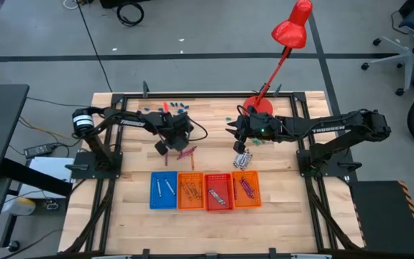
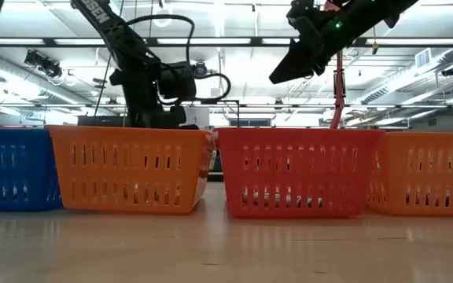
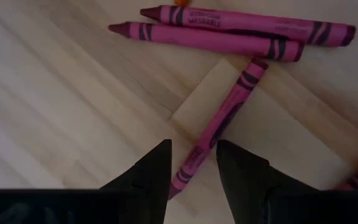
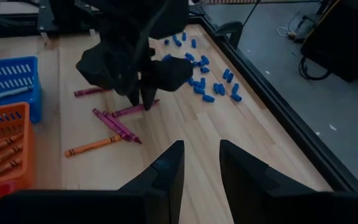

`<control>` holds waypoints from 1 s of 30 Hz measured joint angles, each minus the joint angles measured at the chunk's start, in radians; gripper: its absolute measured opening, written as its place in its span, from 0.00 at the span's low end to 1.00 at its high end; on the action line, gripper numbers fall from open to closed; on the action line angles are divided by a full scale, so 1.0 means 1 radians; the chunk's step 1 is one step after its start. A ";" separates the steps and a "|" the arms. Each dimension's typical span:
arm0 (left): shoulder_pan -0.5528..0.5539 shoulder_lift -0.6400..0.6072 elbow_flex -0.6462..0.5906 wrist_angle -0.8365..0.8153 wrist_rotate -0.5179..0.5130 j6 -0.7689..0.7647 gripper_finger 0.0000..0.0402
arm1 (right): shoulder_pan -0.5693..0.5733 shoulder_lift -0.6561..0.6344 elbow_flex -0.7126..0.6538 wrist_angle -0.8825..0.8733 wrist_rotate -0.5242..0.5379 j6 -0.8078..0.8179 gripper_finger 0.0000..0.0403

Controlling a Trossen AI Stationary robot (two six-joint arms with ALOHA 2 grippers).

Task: Sort crayons
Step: Put the red crayon into the right orange bin

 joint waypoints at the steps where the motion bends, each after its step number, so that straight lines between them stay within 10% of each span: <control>1: 0.000 0.011 0.009 -0.015 0.000 0.010 0.35 | 0.001 0.000 0.000 -0.001 0.000 -0.001 0.26; 15: 0.000 0.053 0.088 -0.194 -0.011 -0.081 0.04 | 0.016 0.000 0.000 -0.002 0.000 -0.021 0.26; 30: -0.056 -0.031 0.082 -0.199 -0.159 -0.142 0.06 | 0.016 0.006 0.000 -0.036 -0.023 0.006 0.26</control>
